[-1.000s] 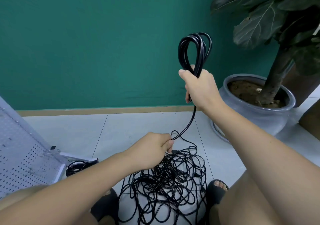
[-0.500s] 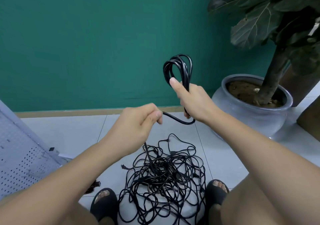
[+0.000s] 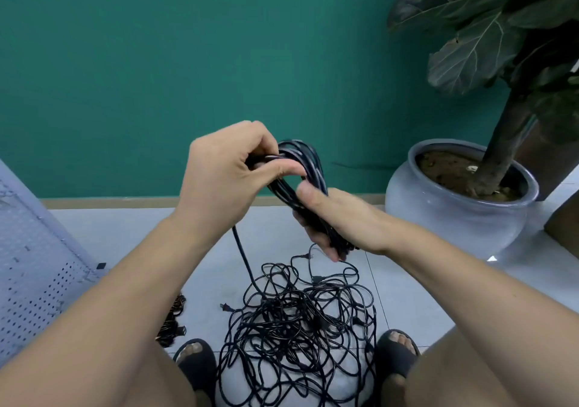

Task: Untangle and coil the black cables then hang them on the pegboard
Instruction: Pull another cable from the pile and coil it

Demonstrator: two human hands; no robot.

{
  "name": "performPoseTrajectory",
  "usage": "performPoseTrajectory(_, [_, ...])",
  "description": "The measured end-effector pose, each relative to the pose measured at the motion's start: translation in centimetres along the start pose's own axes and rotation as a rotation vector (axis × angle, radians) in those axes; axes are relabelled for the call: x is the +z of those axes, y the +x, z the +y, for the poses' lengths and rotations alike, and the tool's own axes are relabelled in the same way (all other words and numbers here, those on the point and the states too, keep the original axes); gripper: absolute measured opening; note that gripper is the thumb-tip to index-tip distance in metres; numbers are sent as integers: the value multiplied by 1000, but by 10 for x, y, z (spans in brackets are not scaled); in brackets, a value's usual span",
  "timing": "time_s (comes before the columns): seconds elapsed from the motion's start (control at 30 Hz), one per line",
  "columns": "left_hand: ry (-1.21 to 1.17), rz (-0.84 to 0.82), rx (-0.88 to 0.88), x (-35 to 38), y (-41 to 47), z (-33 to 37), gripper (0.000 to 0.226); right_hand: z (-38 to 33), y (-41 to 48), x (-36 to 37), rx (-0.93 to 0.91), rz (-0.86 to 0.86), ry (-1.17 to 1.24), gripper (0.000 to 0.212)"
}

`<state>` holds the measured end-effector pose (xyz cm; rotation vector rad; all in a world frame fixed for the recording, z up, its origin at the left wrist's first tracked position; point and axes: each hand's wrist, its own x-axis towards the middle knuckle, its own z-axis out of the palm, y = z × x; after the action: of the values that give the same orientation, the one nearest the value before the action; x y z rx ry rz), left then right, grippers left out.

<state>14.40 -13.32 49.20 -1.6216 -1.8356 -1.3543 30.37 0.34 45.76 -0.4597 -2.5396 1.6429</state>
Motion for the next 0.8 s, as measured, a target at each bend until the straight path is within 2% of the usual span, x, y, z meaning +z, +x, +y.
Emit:
performPoseTrajectory(0.07, [-21,-28,-16,0,3,-3,45,1,-2,4,8,-47,-65,54])
performPoseTrajectory(0.17, [-84,-79,-103,4,3,-9,48,1,-3,8,13,-47,-104,44])
performPoseTrajectory(0.3, [-175,-18,-285,12,2,-12,54,-2,-1,12,-13,-35,-78,31])
performPoseTrajectory(0.37, [-305,-18,-455,16,-1,-13,57,-3,-1,15,-42,-9,-78,28])
performPoseTrajectory(0.47, [-541,-139,-659,21,-5,-10,48,-3,2,20,-97,92,-135,25])
performPoseTrajectory(0.6, [-560,-111,-670,24,-6,-4,37,-3,14,25,-129,154,-132,29])
performPoseTrajectory(0.8, [-635,-11,-729,29,-2,-4,40,-6,32,35,-86,149,-121,39])
